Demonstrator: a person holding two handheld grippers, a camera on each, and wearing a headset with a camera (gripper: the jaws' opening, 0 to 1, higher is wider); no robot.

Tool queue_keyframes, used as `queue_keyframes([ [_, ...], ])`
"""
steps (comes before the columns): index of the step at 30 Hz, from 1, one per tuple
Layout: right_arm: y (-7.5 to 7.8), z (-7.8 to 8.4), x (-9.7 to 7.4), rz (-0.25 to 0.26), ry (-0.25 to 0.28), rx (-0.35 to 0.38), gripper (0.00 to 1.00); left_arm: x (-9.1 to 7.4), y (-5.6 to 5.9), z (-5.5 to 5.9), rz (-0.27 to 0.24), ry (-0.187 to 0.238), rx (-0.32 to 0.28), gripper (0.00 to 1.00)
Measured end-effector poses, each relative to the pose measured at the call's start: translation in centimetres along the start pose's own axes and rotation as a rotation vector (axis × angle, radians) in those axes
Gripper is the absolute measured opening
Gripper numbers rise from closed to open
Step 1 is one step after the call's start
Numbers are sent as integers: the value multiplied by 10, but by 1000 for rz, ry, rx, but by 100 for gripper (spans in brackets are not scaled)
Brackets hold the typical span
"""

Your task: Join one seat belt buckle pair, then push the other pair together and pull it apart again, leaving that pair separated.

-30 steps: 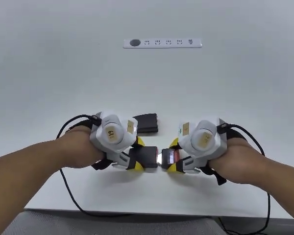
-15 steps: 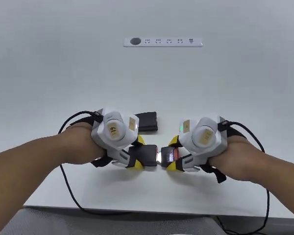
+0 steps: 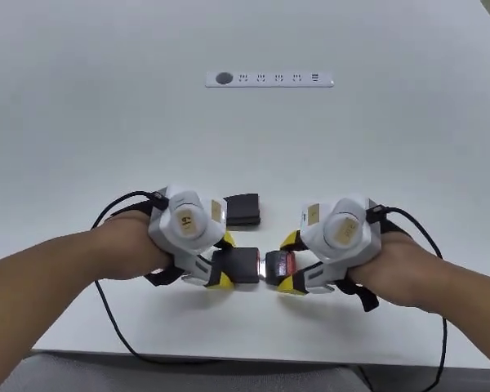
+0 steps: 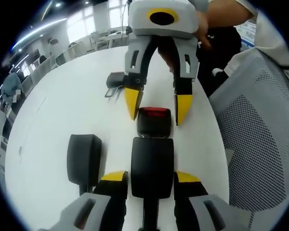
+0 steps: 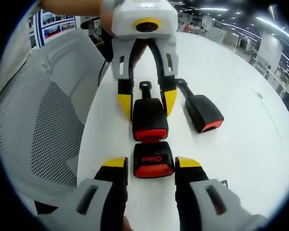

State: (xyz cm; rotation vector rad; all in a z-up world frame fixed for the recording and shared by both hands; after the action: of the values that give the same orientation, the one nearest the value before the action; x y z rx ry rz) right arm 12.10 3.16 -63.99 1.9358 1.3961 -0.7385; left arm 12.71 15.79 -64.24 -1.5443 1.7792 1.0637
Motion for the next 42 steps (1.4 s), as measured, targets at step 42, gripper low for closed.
queue_keyframes([
  [42, 110, 79, -54, 181, -110, 42, 36, -33, -93, -9, -109, 101, -101, 43],
])
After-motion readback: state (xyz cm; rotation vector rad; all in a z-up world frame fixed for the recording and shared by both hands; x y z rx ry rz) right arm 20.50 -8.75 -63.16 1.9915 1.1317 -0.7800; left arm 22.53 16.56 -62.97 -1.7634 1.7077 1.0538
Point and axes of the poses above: the centre of the closed fingertips' face, and the gripper's own axes: x roughly forward along the fingers, y roughly to its right, z roughly out of its underside, the point moved 5 cm from there along -x, roughly backward along the fingers, and after that the axes turned 14 degrees about z, right-handed, at the moved point
